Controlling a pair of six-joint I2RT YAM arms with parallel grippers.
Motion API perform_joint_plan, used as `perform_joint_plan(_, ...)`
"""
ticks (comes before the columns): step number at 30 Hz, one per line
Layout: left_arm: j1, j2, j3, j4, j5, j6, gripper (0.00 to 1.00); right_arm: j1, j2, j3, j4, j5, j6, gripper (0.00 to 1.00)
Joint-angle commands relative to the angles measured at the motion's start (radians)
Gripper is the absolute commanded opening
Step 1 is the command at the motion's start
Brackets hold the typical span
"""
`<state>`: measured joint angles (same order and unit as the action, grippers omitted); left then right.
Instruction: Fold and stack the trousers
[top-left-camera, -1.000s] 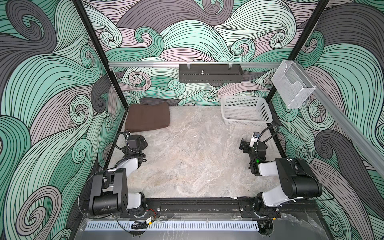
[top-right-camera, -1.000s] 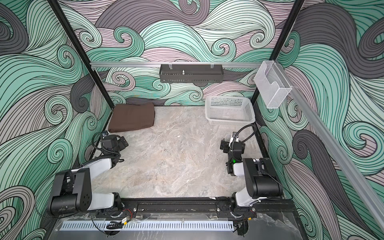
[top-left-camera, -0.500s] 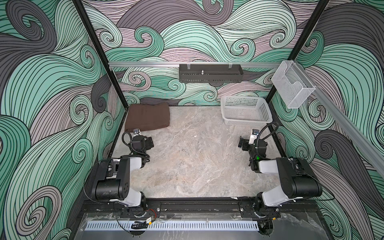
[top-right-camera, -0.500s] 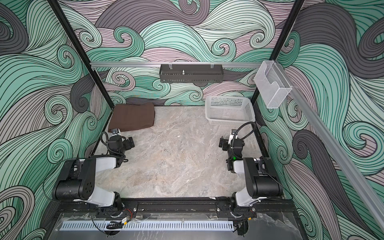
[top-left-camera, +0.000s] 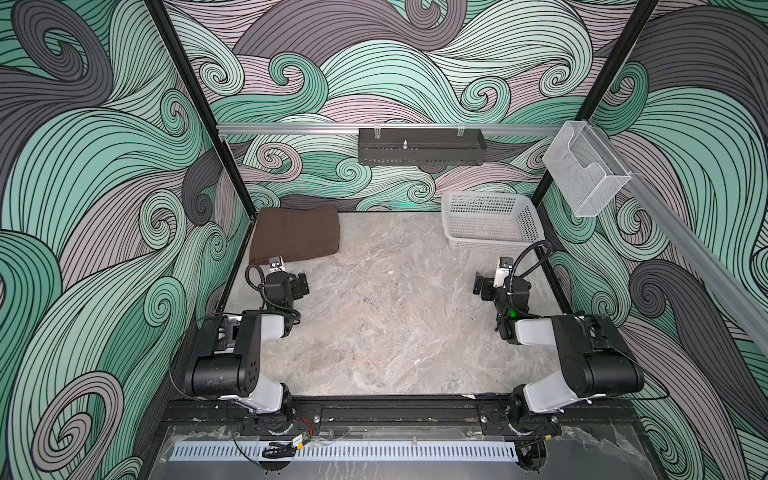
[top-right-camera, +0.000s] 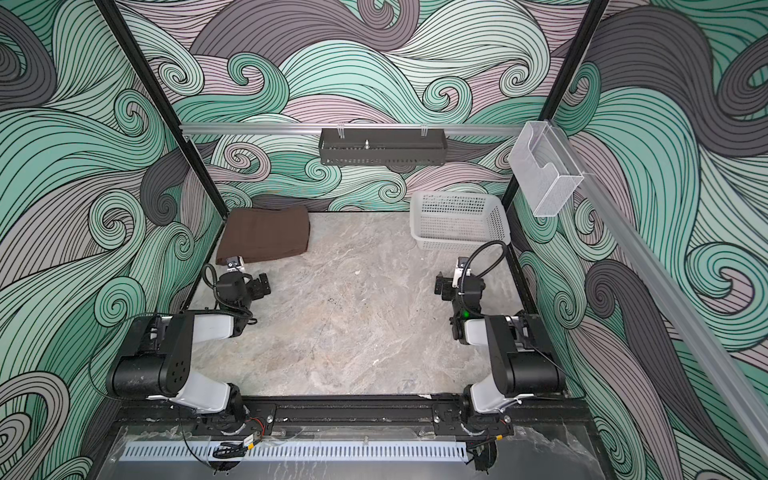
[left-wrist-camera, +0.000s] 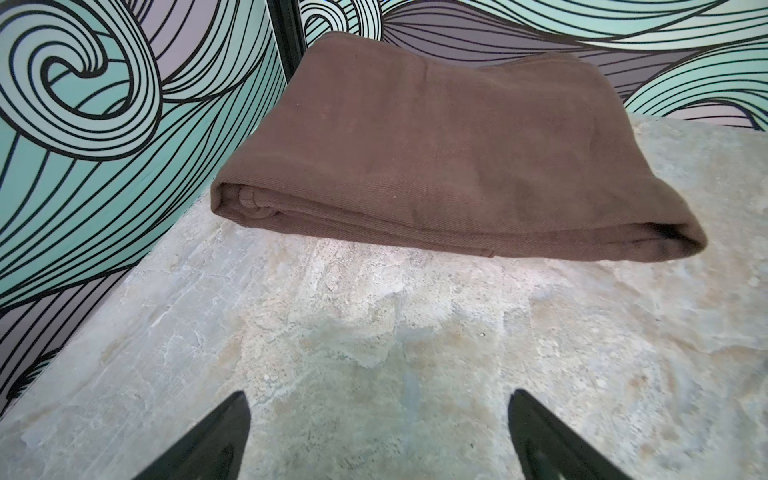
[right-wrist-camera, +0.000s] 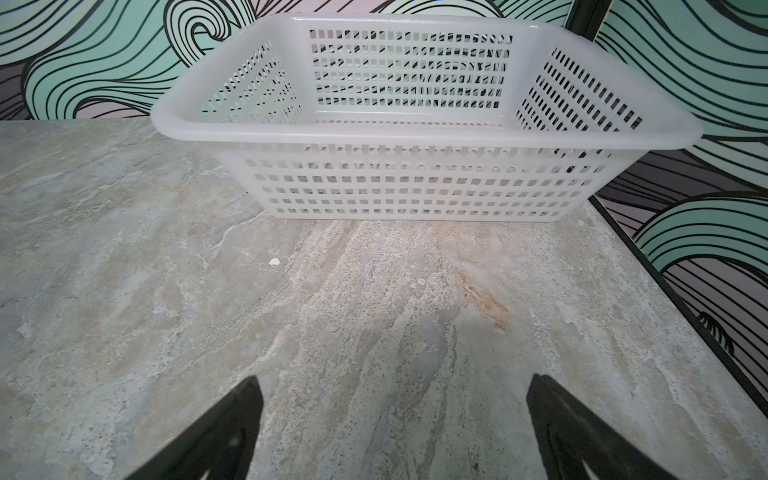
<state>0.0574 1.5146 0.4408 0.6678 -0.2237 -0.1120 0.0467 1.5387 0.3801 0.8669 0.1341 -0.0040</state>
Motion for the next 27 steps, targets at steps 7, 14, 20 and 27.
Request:
perform_joint_plan(7,-0.007,-0.001,0.004,0.027,0.002,0.015,0.99,0.004,0.003,0.02,-0.007,0.015,-0.01,0.99)
perform_joint_plan(14,-0.007,0.0,0.004,0.026,0.001,0.014,0.99,-0.001,0.003,0.02,-0.008,0.01,-0.008,0.99)
perform_joint_plan(20,-0.007,-0.001,0.004,0.026,0.002,0.015,0.99,-0.001,0.004,0.02,-0.011,0.009,-0.008,0.99)
perform_joint_plan(27,-0.007,0.0,0.004,0.026,0.002,0.014,0.99,0.0,0.005,0.026,-0.017,0.007,-0.008,0.99)
